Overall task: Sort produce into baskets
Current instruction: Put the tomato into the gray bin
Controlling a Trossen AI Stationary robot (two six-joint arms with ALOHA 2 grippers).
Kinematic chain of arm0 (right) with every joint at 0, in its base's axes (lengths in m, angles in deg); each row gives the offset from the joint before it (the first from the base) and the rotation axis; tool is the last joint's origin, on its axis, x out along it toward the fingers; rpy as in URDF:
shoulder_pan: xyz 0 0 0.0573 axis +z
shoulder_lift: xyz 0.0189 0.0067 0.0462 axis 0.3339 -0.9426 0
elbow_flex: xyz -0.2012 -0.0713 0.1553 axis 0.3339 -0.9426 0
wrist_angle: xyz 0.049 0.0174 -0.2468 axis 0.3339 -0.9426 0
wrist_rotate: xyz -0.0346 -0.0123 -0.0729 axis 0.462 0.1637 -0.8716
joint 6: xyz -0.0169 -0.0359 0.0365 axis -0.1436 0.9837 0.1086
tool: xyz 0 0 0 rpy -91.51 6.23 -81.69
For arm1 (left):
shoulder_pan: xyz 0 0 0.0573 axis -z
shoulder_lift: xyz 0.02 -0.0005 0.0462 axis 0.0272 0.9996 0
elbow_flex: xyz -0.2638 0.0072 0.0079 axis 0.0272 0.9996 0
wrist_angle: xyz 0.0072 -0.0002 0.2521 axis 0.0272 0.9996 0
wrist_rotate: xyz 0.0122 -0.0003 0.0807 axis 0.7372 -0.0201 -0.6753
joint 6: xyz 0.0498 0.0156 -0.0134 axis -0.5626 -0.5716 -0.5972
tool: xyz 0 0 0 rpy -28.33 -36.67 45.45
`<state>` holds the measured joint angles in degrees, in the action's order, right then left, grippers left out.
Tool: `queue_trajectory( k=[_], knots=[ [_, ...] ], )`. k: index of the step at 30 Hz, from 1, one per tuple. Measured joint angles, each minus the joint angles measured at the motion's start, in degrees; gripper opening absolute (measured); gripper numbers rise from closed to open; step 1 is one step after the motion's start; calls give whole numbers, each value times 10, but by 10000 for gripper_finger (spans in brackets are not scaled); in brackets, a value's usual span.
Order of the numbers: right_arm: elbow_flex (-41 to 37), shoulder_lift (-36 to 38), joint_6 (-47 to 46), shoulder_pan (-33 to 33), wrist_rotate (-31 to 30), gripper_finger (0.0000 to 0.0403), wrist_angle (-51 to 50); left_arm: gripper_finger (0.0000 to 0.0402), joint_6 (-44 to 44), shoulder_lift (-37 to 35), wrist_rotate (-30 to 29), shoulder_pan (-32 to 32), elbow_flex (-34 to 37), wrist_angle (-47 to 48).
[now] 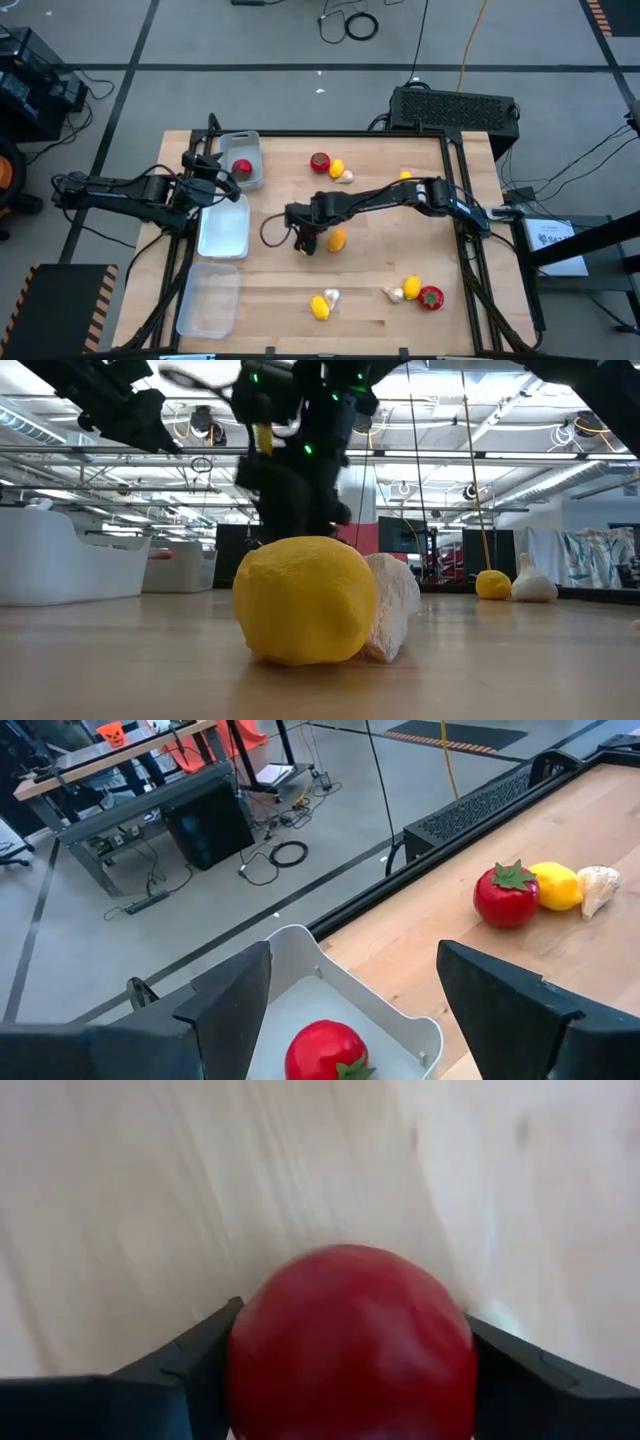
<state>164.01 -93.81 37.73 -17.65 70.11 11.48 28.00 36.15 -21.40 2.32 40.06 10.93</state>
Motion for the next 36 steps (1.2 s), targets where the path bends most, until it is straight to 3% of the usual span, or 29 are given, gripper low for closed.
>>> queue_trajectory(
  k=[6,15,21,26,31,33,36],
  knots=[
    [53,0,91,-28,0,294,128,293,0,0,0,0,0,0],
    [58,-5,180,-93,14,294,373,293,15,0,-27,0,0,20],
    [57,-35,165,-127,58,294,472,293,30,0,-66,0,0,21],
    [57,-72,147,-138,57,294,592,293,45,0,-118,-1,0,21],
    [59,-118,147,-147,30,294,743,293,45,0,-122,-1,0,21],
    [77,-140,144,-155,12,294,754,293,45,0,-122,-1,0,21],
    [123,-178,103,-167,43,294,726,293,45,0,-122,-1,0,21]
  ],
)
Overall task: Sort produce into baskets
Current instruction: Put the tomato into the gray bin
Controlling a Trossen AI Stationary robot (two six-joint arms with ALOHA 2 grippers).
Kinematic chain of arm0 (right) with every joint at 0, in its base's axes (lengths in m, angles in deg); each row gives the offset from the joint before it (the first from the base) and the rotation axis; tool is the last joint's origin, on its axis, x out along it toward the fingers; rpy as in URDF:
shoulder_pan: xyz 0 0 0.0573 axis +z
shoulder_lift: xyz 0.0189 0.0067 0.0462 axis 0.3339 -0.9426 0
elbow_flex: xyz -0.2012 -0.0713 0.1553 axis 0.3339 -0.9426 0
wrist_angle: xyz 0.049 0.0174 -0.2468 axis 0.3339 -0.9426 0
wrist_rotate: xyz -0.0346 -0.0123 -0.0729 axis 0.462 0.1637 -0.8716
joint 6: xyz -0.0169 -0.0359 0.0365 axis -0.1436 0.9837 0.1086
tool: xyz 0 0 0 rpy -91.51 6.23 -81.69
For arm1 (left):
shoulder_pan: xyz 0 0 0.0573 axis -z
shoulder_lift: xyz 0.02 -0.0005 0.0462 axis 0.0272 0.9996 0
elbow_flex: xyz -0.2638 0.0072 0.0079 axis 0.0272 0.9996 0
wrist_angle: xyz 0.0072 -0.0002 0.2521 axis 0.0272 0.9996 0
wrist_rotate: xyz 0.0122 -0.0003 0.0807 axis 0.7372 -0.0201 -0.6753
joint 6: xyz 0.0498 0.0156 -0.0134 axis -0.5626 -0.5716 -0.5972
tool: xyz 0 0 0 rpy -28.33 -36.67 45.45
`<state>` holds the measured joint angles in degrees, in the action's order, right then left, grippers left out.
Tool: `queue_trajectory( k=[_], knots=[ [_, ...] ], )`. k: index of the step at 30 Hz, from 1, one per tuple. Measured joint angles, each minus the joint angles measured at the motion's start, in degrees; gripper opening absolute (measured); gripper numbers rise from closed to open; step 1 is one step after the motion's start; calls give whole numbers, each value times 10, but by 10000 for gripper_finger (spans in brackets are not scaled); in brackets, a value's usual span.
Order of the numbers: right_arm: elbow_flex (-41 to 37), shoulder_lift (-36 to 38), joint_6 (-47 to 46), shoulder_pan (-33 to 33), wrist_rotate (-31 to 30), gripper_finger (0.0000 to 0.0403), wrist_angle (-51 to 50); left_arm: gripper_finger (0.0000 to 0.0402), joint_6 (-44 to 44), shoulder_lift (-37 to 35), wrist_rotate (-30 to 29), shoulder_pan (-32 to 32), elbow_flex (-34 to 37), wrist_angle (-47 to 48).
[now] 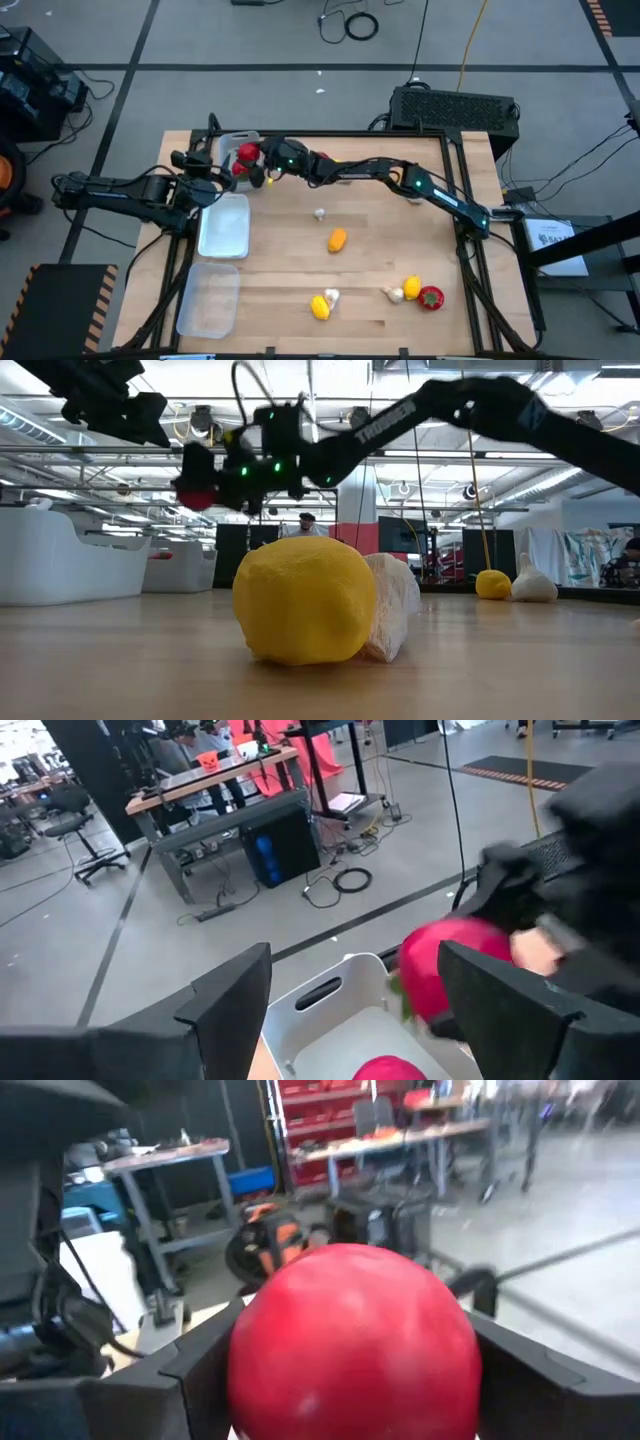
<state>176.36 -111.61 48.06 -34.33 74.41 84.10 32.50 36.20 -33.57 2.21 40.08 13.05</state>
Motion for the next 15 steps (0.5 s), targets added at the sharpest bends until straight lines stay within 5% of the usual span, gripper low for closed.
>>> queue_trajectory(
  k=[8,15],
  knots=[
    [145,-92,-25,-7,30,294,-46,293,0,3,1,0,0,5],
    [145,-94,-51,-35,29,294,-27,293,0,3,2,0,0,11]
  ],
)
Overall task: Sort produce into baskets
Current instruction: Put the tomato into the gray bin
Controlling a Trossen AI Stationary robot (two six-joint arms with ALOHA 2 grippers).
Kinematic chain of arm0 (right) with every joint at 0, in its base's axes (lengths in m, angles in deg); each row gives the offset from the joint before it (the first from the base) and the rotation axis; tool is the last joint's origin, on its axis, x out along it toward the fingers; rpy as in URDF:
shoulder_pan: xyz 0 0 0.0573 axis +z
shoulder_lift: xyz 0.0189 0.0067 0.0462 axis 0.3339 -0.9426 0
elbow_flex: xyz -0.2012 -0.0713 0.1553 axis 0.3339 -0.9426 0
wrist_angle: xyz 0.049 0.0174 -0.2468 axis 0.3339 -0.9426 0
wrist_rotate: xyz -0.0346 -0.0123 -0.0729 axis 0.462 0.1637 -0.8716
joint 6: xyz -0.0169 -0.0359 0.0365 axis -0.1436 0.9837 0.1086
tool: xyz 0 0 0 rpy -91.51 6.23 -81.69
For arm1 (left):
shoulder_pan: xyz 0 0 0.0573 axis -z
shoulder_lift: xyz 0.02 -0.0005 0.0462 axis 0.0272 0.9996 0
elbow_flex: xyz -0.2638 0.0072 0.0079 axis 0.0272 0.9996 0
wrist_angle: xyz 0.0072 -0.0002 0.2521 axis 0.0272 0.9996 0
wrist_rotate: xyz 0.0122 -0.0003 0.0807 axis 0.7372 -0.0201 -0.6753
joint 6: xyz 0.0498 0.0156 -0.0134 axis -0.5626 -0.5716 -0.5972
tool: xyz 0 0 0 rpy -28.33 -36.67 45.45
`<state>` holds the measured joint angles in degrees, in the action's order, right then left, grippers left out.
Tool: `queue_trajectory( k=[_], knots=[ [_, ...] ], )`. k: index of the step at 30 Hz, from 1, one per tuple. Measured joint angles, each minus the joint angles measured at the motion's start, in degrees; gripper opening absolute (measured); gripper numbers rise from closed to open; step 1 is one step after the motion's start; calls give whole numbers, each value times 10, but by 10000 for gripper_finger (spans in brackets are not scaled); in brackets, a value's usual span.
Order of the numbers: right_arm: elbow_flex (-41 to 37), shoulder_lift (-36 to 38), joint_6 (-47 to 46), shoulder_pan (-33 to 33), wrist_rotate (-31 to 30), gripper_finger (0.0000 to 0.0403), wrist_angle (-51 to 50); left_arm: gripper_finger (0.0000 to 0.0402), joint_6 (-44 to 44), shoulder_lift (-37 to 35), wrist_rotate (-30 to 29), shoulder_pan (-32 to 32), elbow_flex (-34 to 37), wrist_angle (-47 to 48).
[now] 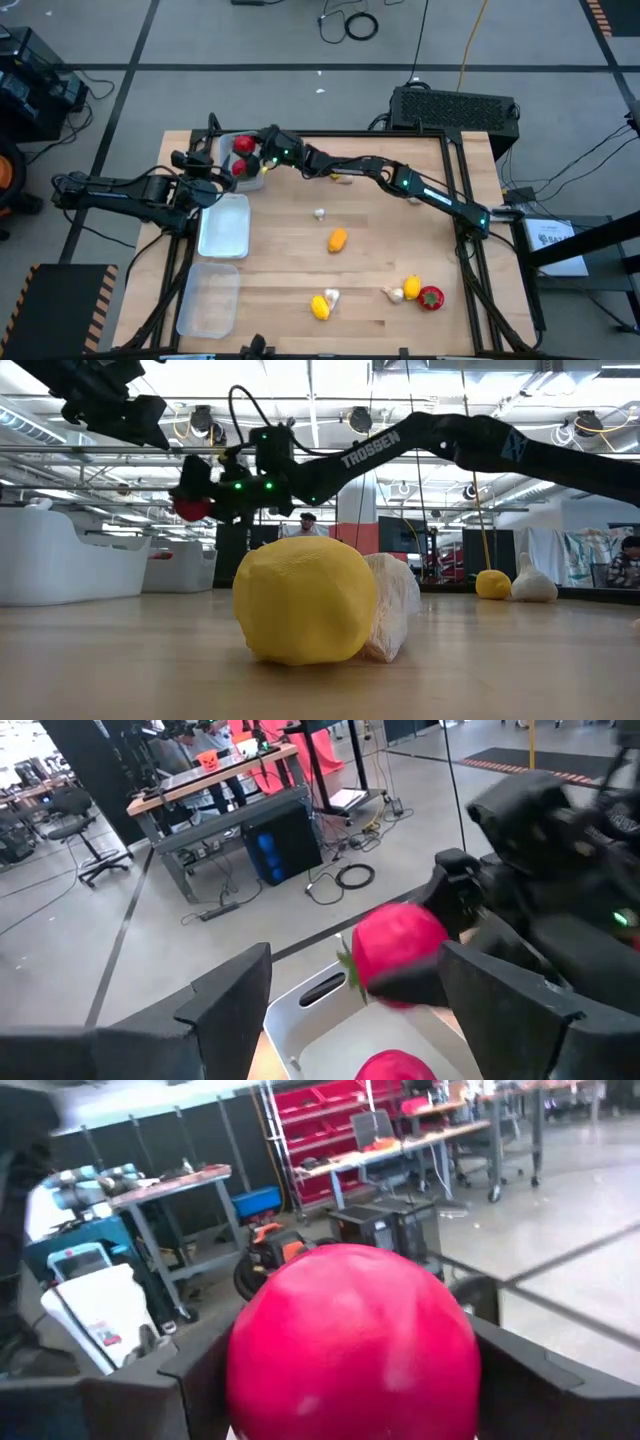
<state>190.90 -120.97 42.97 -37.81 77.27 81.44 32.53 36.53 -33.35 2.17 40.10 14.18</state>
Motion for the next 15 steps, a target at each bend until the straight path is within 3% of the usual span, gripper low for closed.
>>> queue_trajectory(
  k=[7,15],
  knots=[
    [0,0,-34,-17,26,297,-27,293,0,0,0,0,0,0],
    [0,0,-26,-20,33,332,-25,293,0,0,0,0,0,0]
  ],
)
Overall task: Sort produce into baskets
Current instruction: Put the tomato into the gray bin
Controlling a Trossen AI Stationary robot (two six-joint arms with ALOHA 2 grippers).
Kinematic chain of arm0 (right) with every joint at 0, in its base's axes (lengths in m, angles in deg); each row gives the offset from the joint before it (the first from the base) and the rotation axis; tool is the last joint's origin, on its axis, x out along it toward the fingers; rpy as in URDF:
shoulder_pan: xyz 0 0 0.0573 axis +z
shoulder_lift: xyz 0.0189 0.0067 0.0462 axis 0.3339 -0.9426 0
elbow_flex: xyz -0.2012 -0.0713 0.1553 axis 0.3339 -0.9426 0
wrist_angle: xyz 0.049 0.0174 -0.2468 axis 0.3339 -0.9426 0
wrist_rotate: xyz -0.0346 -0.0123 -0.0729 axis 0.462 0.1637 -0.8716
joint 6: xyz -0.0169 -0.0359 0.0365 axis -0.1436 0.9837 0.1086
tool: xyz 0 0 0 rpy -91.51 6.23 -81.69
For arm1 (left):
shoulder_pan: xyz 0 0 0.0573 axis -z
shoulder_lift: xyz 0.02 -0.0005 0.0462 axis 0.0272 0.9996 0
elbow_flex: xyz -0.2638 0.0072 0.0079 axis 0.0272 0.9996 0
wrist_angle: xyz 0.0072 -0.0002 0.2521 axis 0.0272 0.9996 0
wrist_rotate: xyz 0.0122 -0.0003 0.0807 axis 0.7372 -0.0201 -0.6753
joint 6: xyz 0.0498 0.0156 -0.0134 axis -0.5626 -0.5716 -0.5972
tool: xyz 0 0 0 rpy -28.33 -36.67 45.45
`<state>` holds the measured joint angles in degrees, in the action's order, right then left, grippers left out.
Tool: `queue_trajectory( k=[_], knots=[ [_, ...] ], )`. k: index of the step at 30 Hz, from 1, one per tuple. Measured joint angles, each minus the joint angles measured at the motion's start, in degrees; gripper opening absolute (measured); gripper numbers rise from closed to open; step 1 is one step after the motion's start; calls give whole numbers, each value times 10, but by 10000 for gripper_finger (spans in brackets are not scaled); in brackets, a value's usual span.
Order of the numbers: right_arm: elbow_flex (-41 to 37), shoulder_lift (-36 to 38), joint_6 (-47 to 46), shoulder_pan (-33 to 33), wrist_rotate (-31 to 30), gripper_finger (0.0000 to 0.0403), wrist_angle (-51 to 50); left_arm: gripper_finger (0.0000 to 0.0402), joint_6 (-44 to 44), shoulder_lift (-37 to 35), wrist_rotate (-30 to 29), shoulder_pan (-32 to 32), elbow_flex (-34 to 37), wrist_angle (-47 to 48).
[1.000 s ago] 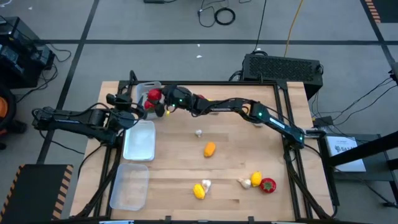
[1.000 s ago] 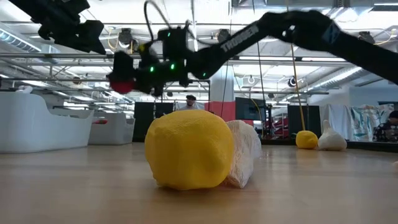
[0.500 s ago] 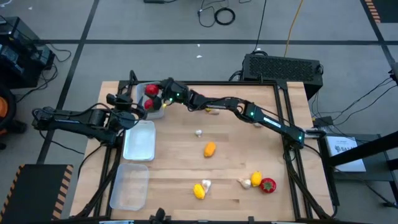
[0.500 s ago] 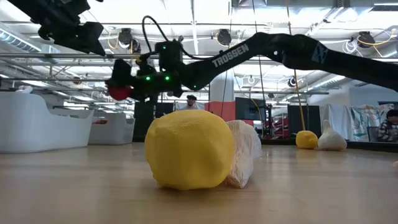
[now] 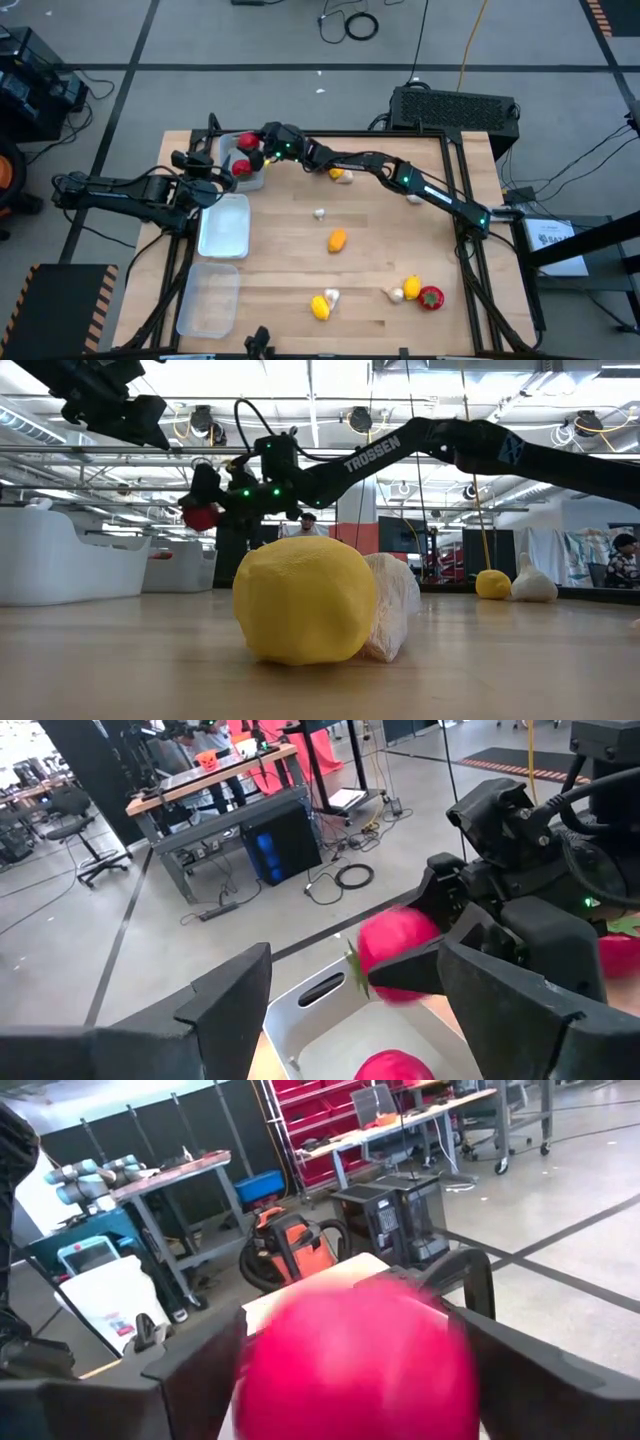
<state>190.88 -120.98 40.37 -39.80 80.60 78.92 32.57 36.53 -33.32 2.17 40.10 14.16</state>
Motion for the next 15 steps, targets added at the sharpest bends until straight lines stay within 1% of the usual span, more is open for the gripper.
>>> queue_trajectory(
  k=[7,12,15],
  knots=[
    [0,0,-1,0,0,351,-2,293,0,0,4,0,0,0],
    [0,1,-22,0,0,352,-6,293,0,0,17,0,0,1],
    [-1,14,-26,-1,11,352,-36,293,0,0,17,0,0,5]
  ],
)
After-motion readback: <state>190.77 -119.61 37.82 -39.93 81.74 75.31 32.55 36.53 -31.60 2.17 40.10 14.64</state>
